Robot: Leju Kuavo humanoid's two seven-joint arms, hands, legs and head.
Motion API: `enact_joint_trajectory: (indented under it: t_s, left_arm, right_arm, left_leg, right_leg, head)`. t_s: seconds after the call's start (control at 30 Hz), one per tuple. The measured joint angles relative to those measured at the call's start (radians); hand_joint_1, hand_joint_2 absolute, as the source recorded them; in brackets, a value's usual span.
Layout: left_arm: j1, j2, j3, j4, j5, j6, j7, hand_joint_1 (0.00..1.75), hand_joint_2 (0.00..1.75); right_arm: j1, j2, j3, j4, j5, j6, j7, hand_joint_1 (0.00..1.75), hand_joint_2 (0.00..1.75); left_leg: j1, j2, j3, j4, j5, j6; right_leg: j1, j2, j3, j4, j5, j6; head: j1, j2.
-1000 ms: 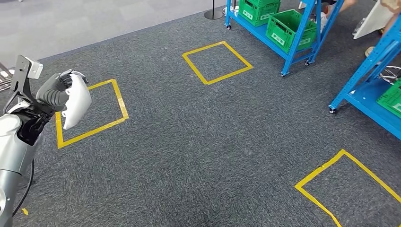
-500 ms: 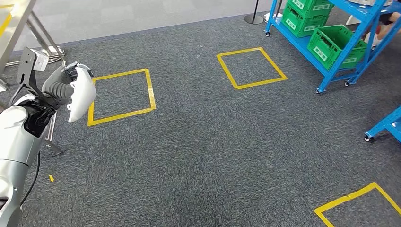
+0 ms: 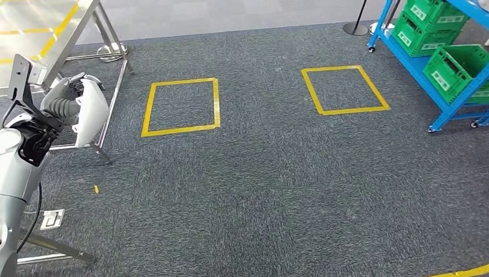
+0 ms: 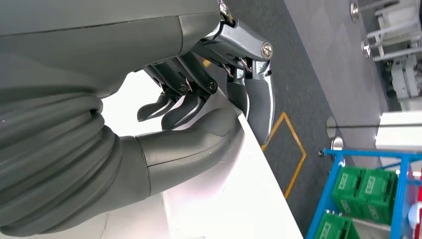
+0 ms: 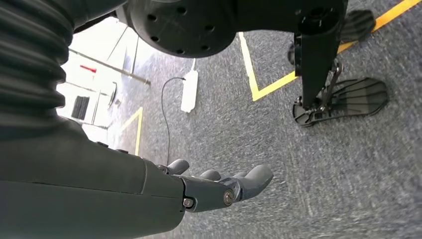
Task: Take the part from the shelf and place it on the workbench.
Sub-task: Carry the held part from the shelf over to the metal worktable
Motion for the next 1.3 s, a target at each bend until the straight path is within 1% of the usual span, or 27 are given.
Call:
enact_joint_trajectory:
  t_s: [0.07,0.13,0.17,0.23,0.3,0.33,0.37,0.4,0.43,0.47,0.53,0.6,0.67,0.7,0.73,0.8,0.87,0.9,0.93,0.97,1.0,1.07,1.1,1.17,1.2,1.23,1.3]
  left_arm:
    - [-0.002,0.003,0.000,0.000,0.002,0.000,-0.001,1.75,1.75]
    - [-0.004,0.010,0.000,-0.001,0.003,0.001,-0.001,1.75,1.75]
    - [-0.006,0.016,0.001,-0.002,0.003,0.001,-0.001,1.75,1.75]
    - [-0.016,0.026,0.002,-0.005,0.004,0.001,-0.001,1.75,1.75]
    - [-0.023,0.029,0.002,-0.006,0.006,-0.002,-0.002,1.75,1.75]
    - [-0.022,0.030,0.002,-0.006,0.008,-0.005,-0.002,1.75,1.75]
    - [-0.019,0.034,0.002,-0.006,0.012,-0.008,-0.002,1.75,1.75]
    - [-0.014,0.039,0.003,-0.007,0.016,-0.011,-0.002,1.75,1.75]
    - [-0.010,0.045,0.004,-0.009,0.021,-0.012,-0.002,1.75,1.75]
    - [-0.007,0.052,0.005,-0.013,0.025,-0.012,-0.001,1.75,1.75]
    - [-0.004,0.062,0.009,-0.023,0.035,-0.011,0.004,1.75,1.75]
    - [-0.001,0.070,0.012,-0.030,0.041,-0.009,0.013,1.75,1.75]
    - [0.003,0.084,0.015,-0.036,0.046,-0.008,0.018,1.75,1.75]
    - [0.003,0.092,0.017,-0.038,0.048,-0.008,0.020,1.75,1.75]
    - [0.002,0.100,0.019,-0.039,0.051,-0.008,0.021,1.75,1.75]
    - [0.003,0.108,0.022,-0.041,0.059,-0.009,0.027,1.75,1.75]
    - [0.011,0.109,0.022,-0.042,0.066,-0.010,0.032,1.75,1.75]
    - [0.016,0.109,0.022,-0.042,0.068,-0.009,0.033,1.75,1.75]
    - [0.018,0.109,0.022,-0.043,0.068,-0.007,0.033,1.75,1.75]
    - [0.019,0.109,0.022,-0.044,0.069,-0.004,0.034,1.75,1.75]
    - [0.019,0.108,0.022,-0.047,0.069,-0.001,0.033,1.75,1.75]
    - [0.014,0.105,0.020,-0.051,0.067,0.005,0.033,1.75,1.75]
    - [0.012,0.103,0.019,-0.052,0.065,0.008,0.033,1.75,1.75]
    - [0.008,0.102,0.017,-0.054,0.061,0.015,0.033,1.75,1.75]
    - [0.006,0.101,0.017,-0.056,0.060,0.018,0.033,1.75,1.75]
    - [0.003,0.100,0.016,-0.058,0.058,0.021,0.033,1.75,1.75]
    - [-0.002,0.093,0.014,-0.063,0.053,0.024,0.033,1.75,1.75]
  right_arm:
    - [0.000,-0.002,0.000,-0.001,0.000,0.000,0.000,0.00,1.75]
    - [-0.003,-0.002,0.000,-0.001,-0.001,0.000,0.001,0.00,1.75]
    - [-0.006,-0.002,0.000,-0.001,-0.001,0.000,0.003,0.00,1.75]
    - [-0.009,0.000,0.000,-0.001,0.000,0.001,0.008,0.00,1.75]
    - [-0.008,0.001,0.000,0.000,0.001,0.002,0.008,0.00,1.75]
    - [-0.007,0.001,0.000,0.000,0.001,0.002,0.008,0.00,1.75]
    - [-0.005,0.001,0.000,0.000,0.002,0.002,0.008,0.00,1.75]
    - [-0.003,0.001,0.000,0.000,0.003,0.002,0.008,0.00,1.75]
    - [-0.002,0.001,0.000,0.000,0.005,0.002,0.008,0.00,1.75]
    - [-0.001,0.001,0.000,0.000,0.006,0.002,0.008,0.00,1.75]
    - [0.000,0.000,0.000,0.000,0.008,0.002,0.008,0.00,1.75]
    - [-0.001,0.000,0.000,0.000,0.009,0.002,0.008,0.00,1.75]
    - [-0.004,0.000,0.000,0.000,0.010,0.001,0.008,0.00,1.75]
    - [-0.006,0.000,0.000,0.000,0.010,0.000,0.008,0.00,1.75]
    - [-0.006,0.001,0.000,0.000,0.010,0.000,0.008,0.00,1.75]
    - [-0.004,0.001,0.000,0.000,0.010,0.000,0.007,0.00,1.75]
    - [-0.001,0.001,0.000,0.000,0.010,0.000,0.008,0.00,1.75]
    - [0.000,0.002,0.000,0.000,0.010,0.000,0.008,0.00,1.75]
    - [0.000,0.002,0.000,0.000,0.009,0.000,0.008,0.00,1.75]
    - [0.000,0.003,0.000,0.000,0.009,0.000,0.008,0.00,1.75]
    - [0.000,0.004,0.000,0.000,0.008,0.000,0.008,0.00,1.75]
    - [-0.001,0.005,0.000,0.000,0.008,0.000,0.008,0.00,1.75]
    - [-0.002,0.005,0.000,0.000,0.008,0.000,0.008,0.00,1.75]
    - [-0.006,0.006,0.000,0.000,0.008,0.000,0.008,0.00,1.75]
    - [-0.008,0.007,0.000,0.000,0.008,0.000,0.009,0.00,1.75]
    - [-0.010,0.008,0.000,0.000,0.008,0.000,0.008,0.00,1.75]
    - [-0.010,0.009,0.000,0.000,0.007,0.000,0.007,0.00,1.75]
  left_leg:
    - [-0.004,0.022,0.038,-0.069,0.016,0.013]
    - [-0.008,0.000,0.034,-0.069,0.018,0.034]
    - [-0.008,-0.011,0.032,-0.070,0.019,0.041]
    - [-0.007,-0.034,0.031,-0.073,0.023,0.056]
    - [-0.009,-0.057,0.029,-0.074,0.024,0.065]
    - [-0.012,-0.070,0.028,-0.073,0.025,0.068]
    - [-0.016,-0.083,0.027,-0.073,0.025,0.069]
    - [-0.019,-0.097,0.027,-0.072,0.025,0.070]
    - [-0.021,-0.112,0.027,-0.072,0.025,0.070]
    - [-0.021,-0.126,0.027,-0.071,0.025,0.070]
    - [-0.021,-0.151,0.026,-0.071,0.027,0.066]
    - [-0.018,-0.177,0.021,-0.074,0.032,0.056]
    - [-0.015,-0.195,0.015,-0.078,0.036,0.045]
    - [-0.017,-0.180,0.009,-0.070,0.031,0.041]
    - [-0.020,-0.151,-0.005,-0.046,0.016,0.038]
    - [-0.024,-0.081,-0.057,0.061,-0.040,0.030]
    - [-0.019,-0.057,-0.116,0.176,-0.082,0.020]
    - [-0.016,-0.052,-0.124,0.192,-0.079,0.015]
    - [-0.013,-0.047,-0.112,0.169,-0.058,0.012]
    - [-0.011,-0.035,-0.081,0.111,-0.026,0.009]
    - [-0.011,-0.010,-0.043,0.039,0.002,0.008]
    - [-0.016,0.021,0.012,-0.060,0.032,0.021]
    - [-0.019,0.024,0.020,-0.076,0.033,0.031]
    - [-0.020,-0.002,0.020,-0.076,0.035,0.049]
    - [-0.019,-0.012,0.020,-0.077,0.036,0.055]
    - [-0.017,-0.023,0.020,-0.079,0.038,0.062]
    - [-0.015,-0.044,0.021,-0.081,0.040,0.070]
  right_leg:
    - [0.003,-0.019,0.002,0.007,-0.007,0.014]
    - [0.004,-0.040,0.006,0.005,-0.009,0.026]
    - [0.001,-0.041,0.007,0.007,-0.012,0.032]
    - [-0.005,0.004,-0.013,0.057,-0.046,0.041]
    - [-0.007,0.068,-0.074,0.183,-0.107,0.041]
    - [-0.005,0.081,-0.108,0.249,-0.131,0.038]
    - [-0.002,0.088,-0.133,0.292,-0.138,0.034]
    - [0.003,0.092,-0.141,0.296,-0.126,0.027]
    - [0.008,0.098,-0.129,0.260,-0.095,0.018]
    - [0.013,0.110,-0.100,0.192,-0.055,0.010]
    - [0.019,0.158,-0.040,0.058,-0.002,-0.003]
    - [0.023,0.175,-0.017,0.010,0.008,-0.007]
    - [0.023,0.147,-0.010,0.000,0.013,-0.012]
    - [0.022,0.134,-0.006,-0.007,0.017,-0.016]
    - [0.021,0.121,-0.001,-0.015,0.021,-0.021]
    - [0.020,0.094,0.003,-0.021,0.022,-0.027]
    - [0.020,0.066,0.003,-0.021,0.019,-0.030]
    - [0.020,0.051,0.004,-0.020,0.016,-0.029]
    - [0.019,0.037,0.004,-0.019,0.014,-0.027]
    - [0.019,0.025,0.006,-0.017,0.010,-0.025]
    - [0.020,0.012,0.007,-0.014,0.005,-0.020]
    - [0.025,-0.010,0.009,-0.005,-0.006,-0.010]
    - [0.027,-0.020,0.011,-0.003,-0.011,-0.005]
    - [0.026,-0.038,0.016,-0.002,-0.017,0.004]
    - [0.023,-0.026,0.015,0.006,-0.024,0.011]
    - [0.020,-0.001,0.007,0.028,-0.040,0.018]
    - [0.013,0.065,-0.041,0.134,-0.094,0.027]
  head:
    - [0.002,0.000]
    - [0.005,0.000]
    - [0.005,0.000]
    - [0.007,0.000]
    - [0.011,0.000]
    - [0.013,0.000]
    - [0.014,0.000]
    - [0.014,0.000]
    - [0.014,0.000]
    - [0.014,0.000]
    - [0.014,0.000]
    - [0.016,0.000]
    - [0.018,0.000]
    - [0.018,0.000]
    - [0.017,0.000]
    - [0.014,0.000]
    - [0.013,0.000]
    - [0.012,0.000]
    - [0.012,0.000]
    - [0.012,0.000]
    - [0.012,0.000]
    - [0.014,0.000]
    - [0.015,0.000]
    - [0.017,0.000]
    - [0.017,0.000]
    - [0.017,0.000]
    - [0.019,0.000]
